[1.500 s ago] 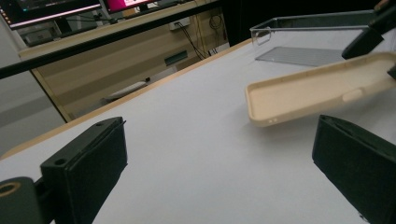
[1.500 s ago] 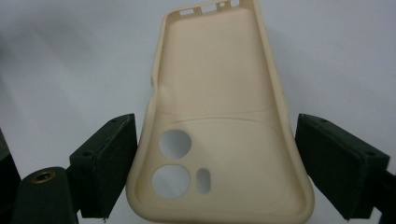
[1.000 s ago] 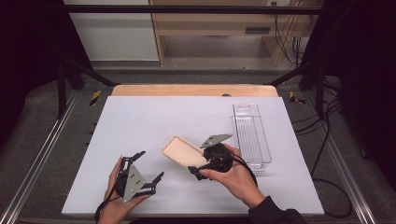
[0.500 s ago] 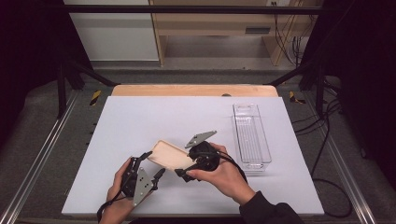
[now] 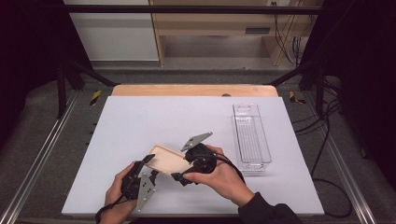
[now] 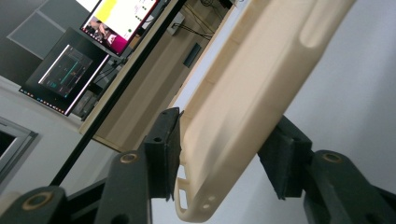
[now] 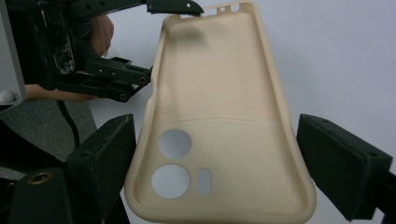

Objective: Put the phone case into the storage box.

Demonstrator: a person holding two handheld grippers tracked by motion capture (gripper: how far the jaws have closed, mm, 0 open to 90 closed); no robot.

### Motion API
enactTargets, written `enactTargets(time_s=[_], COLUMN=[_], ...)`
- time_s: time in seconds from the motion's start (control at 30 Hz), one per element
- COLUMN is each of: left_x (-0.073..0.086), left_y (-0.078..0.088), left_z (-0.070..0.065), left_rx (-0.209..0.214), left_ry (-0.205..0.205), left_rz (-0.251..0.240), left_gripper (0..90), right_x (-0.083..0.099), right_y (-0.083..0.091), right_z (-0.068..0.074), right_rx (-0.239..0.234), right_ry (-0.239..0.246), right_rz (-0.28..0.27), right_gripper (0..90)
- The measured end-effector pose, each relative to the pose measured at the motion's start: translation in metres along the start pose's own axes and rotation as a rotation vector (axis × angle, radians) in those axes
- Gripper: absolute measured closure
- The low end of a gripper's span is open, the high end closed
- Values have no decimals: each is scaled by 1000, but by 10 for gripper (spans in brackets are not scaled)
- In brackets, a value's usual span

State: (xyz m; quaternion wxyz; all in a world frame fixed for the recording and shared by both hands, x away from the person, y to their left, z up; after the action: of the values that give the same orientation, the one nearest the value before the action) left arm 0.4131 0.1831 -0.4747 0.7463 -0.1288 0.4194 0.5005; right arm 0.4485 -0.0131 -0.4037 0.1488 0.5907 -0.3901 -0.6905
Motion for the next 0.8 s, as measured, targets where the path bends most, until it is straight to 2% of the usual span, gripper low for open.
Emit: enactTargets(time_s=[0.2,0.3,0.43,0.57,0.67,0.8], left_x=[2,2,2,3,2,0], left_y=[1,1,2,2,3,4], left_z=[2,1,0,-3,-5,-3], left_rx=[-22,-15,-16,-9,7,9], left_ry=[-16,-30,-41,-56,-78,-53], left_rz=[17,19,30,47,64,72], left_gripper=[602,672,702,736,779,792], right_x=[0,0,1,0,-2,-4], right_y=[1,2,1,0,1,4], right_z=[2,2,-1,-5,-10,-15], right_rx=[-15,-21,-48,-68,-78,-75], right_ry=[-2,-8,-30,-46,-77,-108], right_rz=[7,5,8,-30,-88,-152], right_gripper=[136,133,122,112,103,84])
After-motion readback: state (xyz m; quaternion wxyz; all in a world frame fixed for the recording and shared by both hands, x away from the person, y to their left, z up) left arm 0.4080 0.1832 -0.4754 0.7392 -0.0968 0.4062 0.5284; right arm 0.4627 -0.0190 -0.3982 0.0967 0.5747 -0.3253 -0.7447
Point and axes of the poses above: each handheld gripper's, and its own axes: y roughly backward along the jaws, x roughly out of its underside, z roughly to its left, the point moved 3 cm from there along -y, roughly forward along the jaws, and after that the axes turned 13 degrees about y, right-handed, at the moved point
